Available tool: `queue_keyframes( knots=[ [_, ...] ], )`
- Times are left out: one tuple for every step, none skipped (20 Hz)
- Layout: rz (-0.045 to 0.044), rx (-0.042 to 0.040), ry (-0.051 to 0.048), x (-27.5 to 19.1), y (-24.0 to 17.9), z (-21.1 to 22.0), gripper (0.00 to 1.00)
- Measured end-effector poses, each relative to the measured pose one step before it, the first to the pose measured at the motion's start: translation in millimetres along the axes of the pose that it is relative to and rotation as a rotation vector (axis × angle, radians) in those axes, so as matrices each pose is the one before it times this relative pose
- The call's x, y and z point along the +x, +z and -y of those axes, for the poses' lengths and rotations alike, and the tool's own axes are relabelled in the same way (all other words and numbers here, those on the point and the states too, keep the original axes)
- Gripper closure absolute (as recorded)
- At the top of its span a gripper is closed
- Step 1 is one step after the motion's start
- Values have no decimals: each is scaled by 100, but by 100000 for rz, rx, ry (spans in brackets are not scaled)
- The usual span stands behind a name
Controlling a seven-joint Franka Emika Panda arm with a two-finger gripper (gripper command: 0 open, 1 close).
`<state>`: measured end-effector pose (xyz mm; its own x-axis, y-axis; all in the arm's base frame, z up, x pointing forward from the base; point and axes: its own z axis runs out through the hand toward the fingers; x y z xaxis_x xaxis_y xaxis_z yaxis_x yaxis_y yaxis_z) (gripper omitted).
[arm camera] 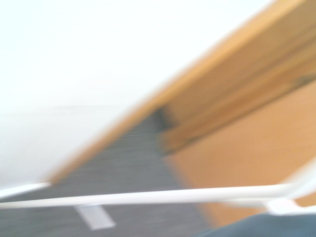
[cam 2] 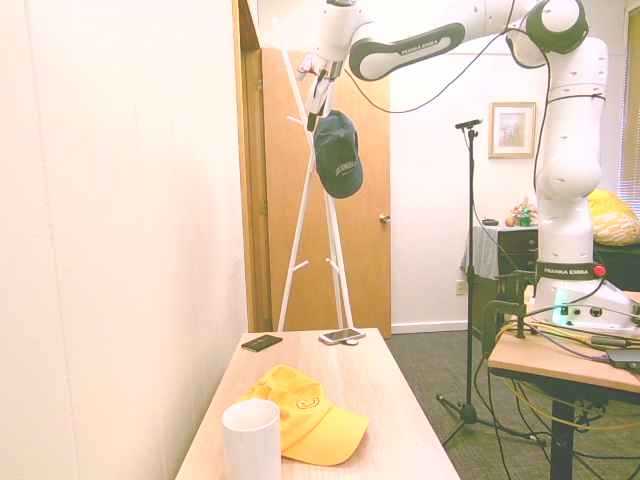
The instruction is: Hang the cap
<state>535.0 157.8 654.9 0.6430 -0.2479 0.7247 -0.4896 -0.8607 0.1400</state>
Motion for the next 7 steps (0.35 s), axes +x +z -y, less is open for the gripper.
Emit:
queue_keyframes(
  knots=[
    [5369,3657,937,-415,-455,483,0],
    [5505,3331,855,-472,-344,444,0],
    [5649,3350,577,-459,-149,340,0],
    [5400,3106,497,-325,-29,171,0],
    [5787,3040,468,-281,-40,104,0],
    [5797,2738,299,-272,-49,57,0],
    [5695,2502,298,-271,-98,28,0]
  ],
)
